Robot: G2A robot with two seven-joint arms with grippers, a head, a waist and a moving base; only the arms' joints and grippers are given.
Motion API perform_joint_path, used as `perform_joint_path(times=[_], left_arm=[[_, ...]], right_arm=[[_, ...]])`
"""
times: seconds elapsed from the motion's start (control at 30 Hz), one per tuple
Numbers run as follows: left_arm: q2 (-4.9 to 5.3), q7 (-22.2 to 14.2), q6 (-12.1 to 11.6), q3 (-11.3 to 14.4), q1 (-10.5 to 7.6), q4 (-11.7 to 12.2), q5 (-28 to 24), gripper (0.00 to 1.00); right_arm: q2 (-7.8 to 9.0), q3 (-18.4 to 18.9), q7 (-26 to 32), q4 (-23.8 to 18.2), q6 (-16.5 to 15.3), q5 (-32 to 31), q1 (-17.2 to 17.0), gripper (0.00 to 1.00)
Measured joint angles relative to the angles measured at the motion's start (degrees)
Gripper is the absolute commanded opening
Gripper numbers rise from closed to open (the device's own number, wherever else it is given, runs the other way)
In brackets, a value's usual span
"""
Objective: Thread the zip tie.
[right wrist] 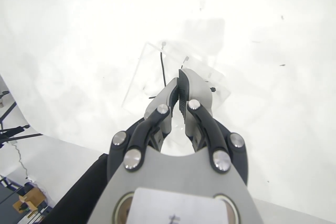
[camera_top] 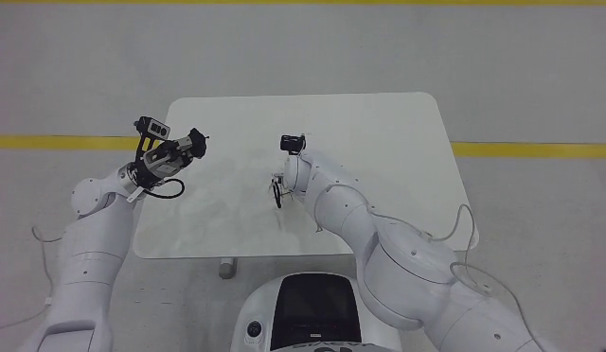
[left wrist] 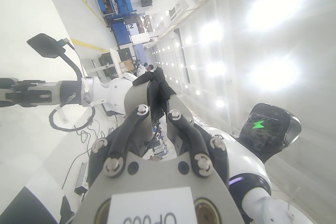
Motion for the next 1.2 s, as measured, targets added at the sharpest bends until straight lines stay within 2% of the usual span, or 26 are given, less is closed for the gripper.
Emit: perform_joint_path(times=[0.27,0.53,0.77,0.9,1.2], left_arm=[[0.00,0.00,0.00,0.00,0.00,0.00,0.00,0.00],[0.00,0.00,0.00,0.00,0.00,0.00,0.00,0.00],[0.00,0.00,0.00,0.00,0.00,0.00,0.00,0.00],[0.00,0.00,0.00,0.00,0.00,0.00,0.00,0.00],[0.00,0.00,0.00,0.00,0.00,0.00,0.00,0.00]], right_arm=[[-0.35,0.52,2.74,2.87,0.00,-1.99,1.00,0.00],[-0.25,2.05,7.09,2.53,0.00,-1.86,1.60,0.00],[-0.21,2.33,6.99,2.38,0.00,-1.42,1.69,0.00],[0.52,2.26,6.63,1.76,-0.01,-2.59,0.76,0.00],[0.56,2.19,9.59,2.94,0.00,-4.98,1.40,0.00]])
